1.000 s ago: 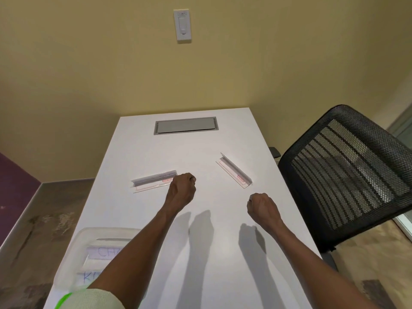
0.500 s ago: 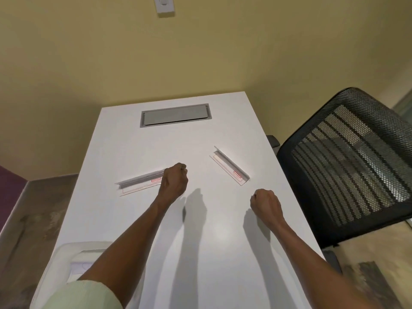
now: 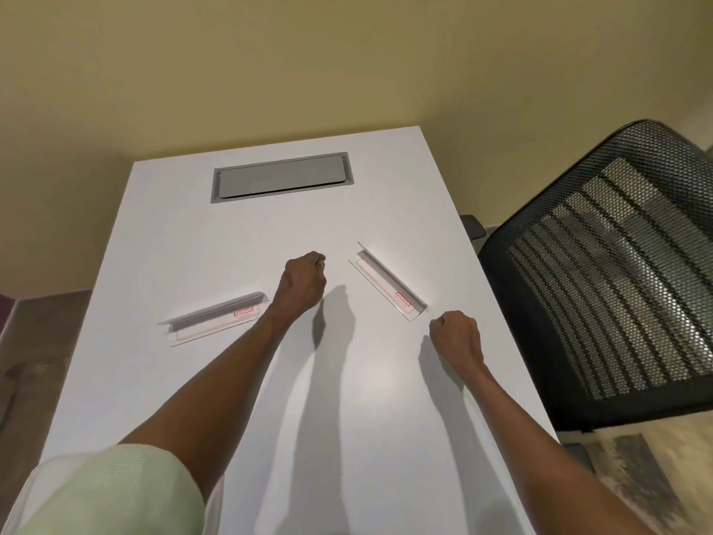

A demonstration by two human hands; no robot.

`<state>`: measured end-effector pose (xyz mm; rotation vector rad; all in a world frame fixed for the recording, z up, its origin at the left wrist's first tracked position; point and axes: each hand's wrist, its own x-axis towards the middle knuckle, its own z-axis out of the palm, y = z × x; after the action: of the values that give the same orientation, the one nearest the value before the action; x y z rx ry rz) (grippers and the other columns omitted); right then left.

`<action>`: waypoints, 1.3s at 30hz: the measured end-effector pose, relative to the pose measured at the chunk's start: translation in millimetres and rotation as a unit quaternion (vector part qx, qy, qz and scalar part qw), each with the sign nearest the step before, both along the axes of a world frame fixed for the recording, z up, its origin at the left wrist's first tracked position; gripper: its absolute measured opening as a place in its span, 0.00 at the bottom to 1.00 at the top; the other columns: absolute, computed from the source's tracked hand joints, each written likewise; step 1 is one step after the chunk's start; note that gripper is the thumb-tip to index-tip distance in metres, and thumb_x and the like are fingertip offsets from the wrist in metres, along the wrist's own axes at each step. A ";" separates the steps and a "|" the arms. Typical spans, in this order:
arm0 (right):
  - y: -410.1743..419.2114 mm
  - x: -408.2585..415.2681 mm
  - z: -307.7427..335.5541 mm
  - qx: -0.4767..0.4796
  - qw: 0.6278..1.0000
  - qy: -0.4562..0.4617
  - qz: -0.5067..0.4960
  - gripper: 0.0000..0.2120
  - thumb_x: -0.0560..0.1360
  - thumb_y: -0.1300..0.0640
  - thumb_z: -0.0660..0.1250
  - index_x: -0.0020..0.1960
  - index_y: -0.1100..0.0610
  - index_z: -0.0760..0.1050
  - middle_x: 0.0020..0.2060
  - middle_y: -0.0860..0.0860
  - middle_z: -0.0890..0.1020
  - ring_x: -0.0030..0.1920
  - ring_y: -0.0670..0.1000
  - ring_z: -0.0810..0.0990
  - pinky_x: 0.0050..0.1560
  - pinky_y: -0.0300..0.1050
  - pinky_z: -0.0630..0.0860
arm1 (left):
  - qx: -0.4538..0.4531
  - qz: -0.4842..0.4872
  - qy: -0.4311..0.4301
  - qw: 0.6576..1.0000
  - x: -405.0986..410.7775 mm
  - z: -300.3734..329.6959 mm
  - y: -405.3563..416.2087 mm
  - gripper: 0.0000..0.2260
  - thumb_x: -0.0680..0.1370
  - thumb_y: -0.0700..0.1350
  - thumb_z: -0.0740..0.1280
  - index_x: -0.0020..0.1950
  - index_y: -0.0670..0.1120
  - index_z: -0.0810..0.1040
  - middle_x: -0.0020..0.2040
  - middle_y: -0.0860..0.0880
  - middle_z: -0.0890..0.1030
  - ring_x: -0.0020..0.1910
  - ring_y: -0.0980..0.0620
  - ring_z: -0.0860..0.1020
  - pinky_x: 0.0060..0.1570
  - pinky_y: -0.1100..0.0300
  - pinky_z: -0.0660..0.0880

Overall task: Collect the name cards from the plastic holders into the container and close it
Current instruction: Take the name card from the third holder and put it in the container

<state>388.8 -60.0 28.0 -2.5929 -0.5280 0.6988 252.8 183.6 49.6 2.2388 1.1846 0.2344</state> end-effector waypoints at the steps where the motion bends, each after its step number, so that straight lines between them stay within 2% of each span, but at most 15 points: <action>1: 4.4 3.3 -3.4 0.001 1.000 0.011 -0.014 0.10 0.78 0.58 0.57 0.40 0.60 0.72 0.36 0.56 0.75 0.39 0.57 0.72 0.39 0.45 0.67 | 0.002 -0.008 -0.002 1.000 7.6 -0.9 3.1 0.15 0.81 0.42 0.55 0.63 0.45 0.77 0.57 0.44 0.82 0.53 0.45 0.79 0.49 0.61 0.70; 4: 14.6 10.8 -15.8 0.035 0.997 -0.013 -0.067 0.16 0.76 0.58 0.60 0.30 0.61 0.67 0.30 0.55 0.74 0.36 0.57 0.73 0.36 0.44 0.66 | 0.029 -0.052 -0.001 0.998 32.1 -2.9 12.4 0.17 0.81 0.40 0.55 0.67 0.43 0.74 0.62 0.42 0.80 0.61 0.42 0.77 0.59 0.57 0.72; 6: 21.0 15.9 -22.2 0.041 0.994 -0.003 -0.101 0.17 0.75 0.56 0.61 0.30 0.62 0.68 0.29 0.56 0.75 0.36 0.58 0.74 0.35 0.43 0.67 | 0.043 -0.065 0.004 0.997 47.8 -6.5 19.2 0.16 0.81 0.39 0.55 0.67 0.42 0.75 0.62 0.42 0.81 0.61 0.42 0.77 0.59 0.57 0.72; 8: 27.0 22.1 -27.6 0.035 0.991 0.021 -0.131 0.16 0.75 0.54 0.61 0.33 0.63 0.70 0.33 0.58 0.77 0.38 0.58 0.74 0.37 0.44 0.68 | 0.037 -0.071 0.012 0.997 61.9 -12.2 25.1 0.14 0.80 0.38 0.55 0.59 0.41 0.78 0.56 0.42 0.82 0.51 0.43 0.77 0.55 0.57 0.72; 10: 31.5 28.2 -34.2 0.032 0.987 0.039 -0.155 0.16 0.76 0.52 0.62 0.37 0.64 0.72 0.37 0.59 0.80 0.40 0.58 0.74 0.39 0.44 0.68 | 0.043 -0.081 0.035 0.995 73.7 -18.3 29.3 0.08 0.79 0.38 0.55 0.46 0.46 0.71 0.44 0.44 0.75 0.43 0.48 0.68 0.47 0.58 0.69; 13: 36.5 35.8 -43.7 0.031 0.984 0.045 -0.171 0.18 0.76 0.50 0.62 0.42 0.66 0.75 0.42 0.61 0.82 0.42 0.59 0.76 0.41 0.44 0.68 | 0.057 -0.097 0.066 0.991 88.1 -23.7 31.9 0.11 0.78 0.37 0.55 0.43 0.53 0.64 0.41 0.50 0.70 0.41 0.49 0.66 0.44 0.55 0.71; 16: 40.8 41.9 -45.3 0.037 0.980 0.066 -0.182 0.18 0.75 0.50 0.62 0.44 0.66 0.77 0.42 0.61 0.82 0.42 0.60 0.79 0.41 0.46 0.73 | 0.047 -0.094 0.081 0.991 99.9 -28.4 33.2 0.10 0.77 0.36 0.56 0.41 0.50 0.68 0.38 0.48 0.73 0.37 0.47 0.69 0.39 0.55 0.70; 20: 43.5 45.9 -43.8 0.045 0.977 0.110 -0.178 0.18 0.72 0.50 0.62 0.44 0.65 0.80 0.41 0.60 0.85 0.38 0.60 0.81 0.48 0.52 0.81 | 0.080 -0.113 0.102 0.985 113.6 -35.3 31.6 0.14 0.78 0.38 0.56 0.34 0.47 0.62 0.30 0.49 0.65 0.34 0.43 0.67 0.36 0.55 0.63; 23: 44.6 49.5 -42.5 0.044 0.976 0.125 -0.173 0.19 0.71 0.49 0.61 0.45 0.66 0.79 0.41 0.60 0.85 0.41 0.61 0.83 0.49 0.55 0.82 | 0.091 -0.111 0.093 0.985 120.5 -36.1 27.9 0.16 0.81 0.43 0.55 0.32 0.44 0.63 0.33 0.43 0.70 0.36 0.41 0.69 0.39 0.52 0.67; 25: 46.0 51.1 -41.4 0.046 0.975 0.134 -0.170 0.19 0.71 0.49 0.61 0.45 0.65 0.79 0.41 0.60 0.85 0.44 0.62 0.84 0.49 0.57 0.82 | 0.055 -0.087 0.083 0.991 124.7 -34.6 28.9 0.15 0.81 0.48 0.57 0.36 0.44 0.71 0.37 0.43 0.75 0.39 0.43 0.74 0.42 0.53 0.73; 27: 47.9 51.2 -40.6 0.053 0.975 0.141 -0.165 0.19 0.71 0.49 0.61 0.44 0.65 0.79 0.38 0.60 0.85 0.41 0.61 0.84 0.47 0.57 0.82 | 0.036 -0.071 0.087 0.993 129.0 -35.2 30.3 0.13 0.80 0.49 0.58 0.39 0.44 0.73 0.40 0.43 0.76 0.40 0.44 0.75 0.45 0.53 0.77; 29: 49.6 50.4 -39.9 0.056 0.975 0.142 -0.161 0.18 0.70 0.50 0.61 0.42 0.65 0.80 0.34 0.58 0.85 0.34 0.59 0.83 0.43 0.55 0.82 | 0.034 -0.062 0.088 0.994 130.3 -37.3 30.9 0.15 0.80 0.49 0.59 0.34 0.47 0.69 0.41 0.43 0.76 0.41 0.44 0.76 0.45 0.53 0.78; 34: 52.9 48.7 -39.2 0.047 0.977 0.142 -0.151 0.17 0.70 0.51 0.60 0.42 0.64 0.80 0.36 0.58 0.85 0.39 0.60 0.84 0.45 0.55 0.83 | 0.068 -0.070 0.086 0.992 122.8 -48.0 31.0 0.19 0.81 0.48 0.58 0.32 0.45 0.59 0.36 0.44 0.70 0.41 0.43 0.74 0.40 0.55 0.66; 36: 54.2 47.6 -38.6 0.045 0.977 0.142 -0.150 0.17 0.69 0.51 0.60 0.41 0.63 0.79 0.37 0.58 0.85 0.42 0.61 0.84 0.45 0.56 0.83 | 0.066 -0.066 0.082 0.992 122.5 -50.5 31.4 0.18 0.80 0.47 0.59 0.33 0.46 0.60 0.32 0.48 0.65 0.39 0.47 0.70 0.38 0.58 0.64; 39: 56.0 46.7 -36.7 0.039 0.980 0.134 -0.142 0.16 0.68 0.52 0.60 0.41 0.63 0.79 0.37 0.58 0.85 0.41 0.61 0.84 0.45 0.56 0.83 | 0.022 -0.044 0.063 0.997 122.1 -49.6 31.7 0.15 0.79 0.45 0.62 0.32 0.49 0.66 0.33 0.48 0.71 0.38 0.46 0.72 0.39 0.59 0.67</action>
<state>435.4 -4.0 -8.8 -2.3828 -0.0963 0.8887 374.9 215.4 0.0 2.3676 1.1509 0.0854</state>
